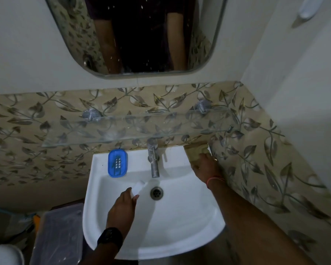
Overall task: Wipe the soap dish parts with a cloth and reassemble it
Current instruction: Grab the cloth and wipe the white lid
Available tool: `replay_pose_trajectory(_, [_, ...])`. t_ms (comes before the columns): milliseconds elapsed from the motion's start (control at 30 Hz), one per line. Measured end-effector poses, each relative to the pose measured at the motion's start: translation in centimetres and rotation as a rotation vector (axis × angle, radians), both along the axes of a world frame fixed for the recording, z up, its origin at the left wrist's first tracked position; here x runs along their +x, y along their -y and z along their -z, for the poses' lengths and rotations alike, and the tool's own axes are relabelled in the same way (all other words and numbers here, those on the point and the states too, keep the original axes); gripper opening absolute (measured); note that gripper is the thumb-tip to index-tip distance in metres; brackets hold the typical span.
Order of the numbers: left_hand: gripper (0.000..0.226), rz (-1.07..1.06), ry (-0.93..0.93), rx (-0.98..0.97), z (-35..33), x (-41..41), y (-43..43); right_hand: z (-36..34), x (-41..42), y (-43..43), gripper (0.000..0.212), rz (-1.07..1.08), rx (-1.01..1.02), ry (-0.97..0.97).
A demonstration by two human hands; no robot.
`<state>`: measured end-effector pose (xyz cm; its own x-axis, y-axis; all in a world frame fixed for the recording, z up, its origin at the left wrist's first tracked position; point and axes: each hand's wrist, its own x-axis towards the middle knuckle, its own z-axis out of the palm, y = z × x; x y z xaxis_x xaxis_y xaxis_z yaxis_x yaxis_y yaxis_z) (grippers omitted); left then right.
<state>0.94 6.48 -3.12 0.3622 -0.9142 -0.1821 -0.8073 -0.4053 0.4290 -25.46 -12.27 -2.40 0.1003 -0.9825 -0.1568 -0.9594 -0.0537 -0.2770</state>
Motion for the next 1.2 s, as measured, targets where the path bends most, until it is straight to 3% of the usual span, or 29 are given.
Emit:
replay_pose_trajectory(133, [0.051,-0.025,0.010,0.010,0.4,0.2,0.1,0.7,1.9,2.2,0.057,0.065,0.073,0.058])
replay_pose_trajectory(267, [0.052,-0.061,0.004,0.018,1.5,0.2,-0.3,2.1,3.6,3.6,0.062,0.148,0.093,-0.032])
replay_pose_trajectory(467, [0.051,-0.080,-0.025,-0.007,3.0,0.3,-1.4,3.2,4.4,3.5,0.031,0.224,-0.137,-0.098])
replay_pose_trajectory(533, [0.051,-0.078,-0.047,-0.008,3.4,0.4,-1.6,3.0,4.2,3.7,0.034,0.200,-0.184,-0.069])
replay_pose_trajectory(633, [0.047,-0.151,-0.107,-0.049,4.1,0.8,-1.7,1.5,3.7,3.4,0.032,0.266,-0.120,0.266])
replay_pose_trajectory(700, [0.040,-0.245,-0.185,-0.141,4.1,0.7,-1.6,0.3,3.3,2.3,0.024,0.446,0.014,0.743])
replay_pose_trajectory(767, [0.035,-0.304,-0.298,-0.238,3.5,0.4,-1.5,-1.0,3.1,0.2,0.033,0.654,0.166,1.245])
replay_pose_trajectory(867, [0.039,-0.442,-0.591,-0.300,2.2,0.0,-1.5,-1.1,3.4,-4.6,0.043,0.675,0.336,1.586])
replay_pose_trajectory(967, [0.040,-0.548,-0.938,-0.312,0.7,-0.5,-1.8,-1.6,5.7,-9.9,0.030,0.598,0.389,1.606])
replay_pose_trajectory(1067, [0.033,-0.554,-1.178,-0.351,-1.3,-1.2,-2.1,-2.8,8.8,-13.9,0.028,0.479,0.299,1.517])
replay_pose_trajectory(1200, [0.040,-0.486,-1.401,-0.370,-3.7,-2.4,-2.3,-5.5,12.6,-17.2,0.021,0.197,0.048,1.226])
